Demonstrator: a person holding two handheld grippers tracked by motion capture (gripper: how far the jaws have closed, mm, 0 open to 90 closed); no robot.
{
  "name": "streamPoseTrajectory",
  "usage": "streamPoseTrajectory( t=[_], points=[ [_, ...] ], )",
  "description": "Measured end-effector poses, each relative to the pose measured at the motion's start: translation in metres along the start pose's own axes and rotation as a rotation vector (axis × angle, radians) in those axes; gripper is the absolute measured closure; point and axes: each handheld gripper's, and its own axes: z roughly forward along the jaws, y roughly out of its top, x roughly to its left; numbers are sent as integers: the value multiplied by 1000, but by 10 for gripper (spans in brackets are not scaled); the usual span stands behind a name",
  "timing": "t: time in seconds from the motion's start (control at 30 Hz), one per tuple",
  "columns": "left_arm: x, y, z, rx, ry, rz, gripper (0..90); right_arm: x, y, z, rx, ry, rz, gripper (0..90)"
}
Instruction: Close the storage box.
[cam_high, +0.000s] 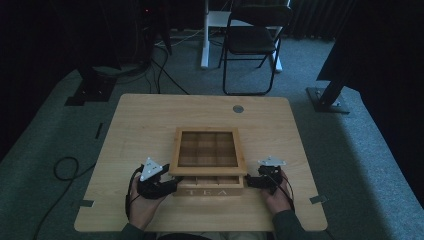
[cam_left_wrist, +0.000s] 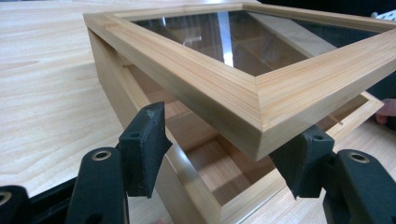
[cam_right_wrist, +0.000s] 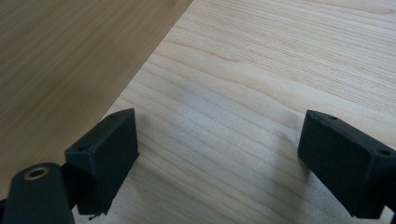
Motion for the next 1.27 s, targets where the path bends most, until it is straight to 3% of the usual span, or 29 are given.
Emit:
streamPoseTrajectory(
  t=[0.23, 0.53, 0.6, 0.63, 0.67, 0.77, 0.87, 1.27],
  points=[
    [-2, -13, 0, 10, -1, 8, 385, 0, 0, 0, 0, 3, -3, 117],
    [-17, -28, -2, 58, 19, 82, 366, 1, 0, 0, 0, 3, -2, 117],
    [-18, -29, -3, 64, 24, 83, 365, 1, 0, 0, -1, 3, -1, 117],
    [-16, -31, -4, 70, 10, 57, 359, 1, 0, 0, -1, 3, -1, 117],
    [-15, -32, -4, 65, 12, 39, 358, 1, 0, 0, -1, 3, -1, 118],
    [-12, -27, -16, -16, 15, 28, 370, 1, 0, 0, 0, 4, -3, 117],
    [-10, -26, -23, -64, 24, 20, 370, 1, 0, 0, -1, 5, -3, 117],
    [-7, -28, -20, -67, 31, 2, 361, 1, 0, 0, 1, 1, 1, 116]
  ],
)
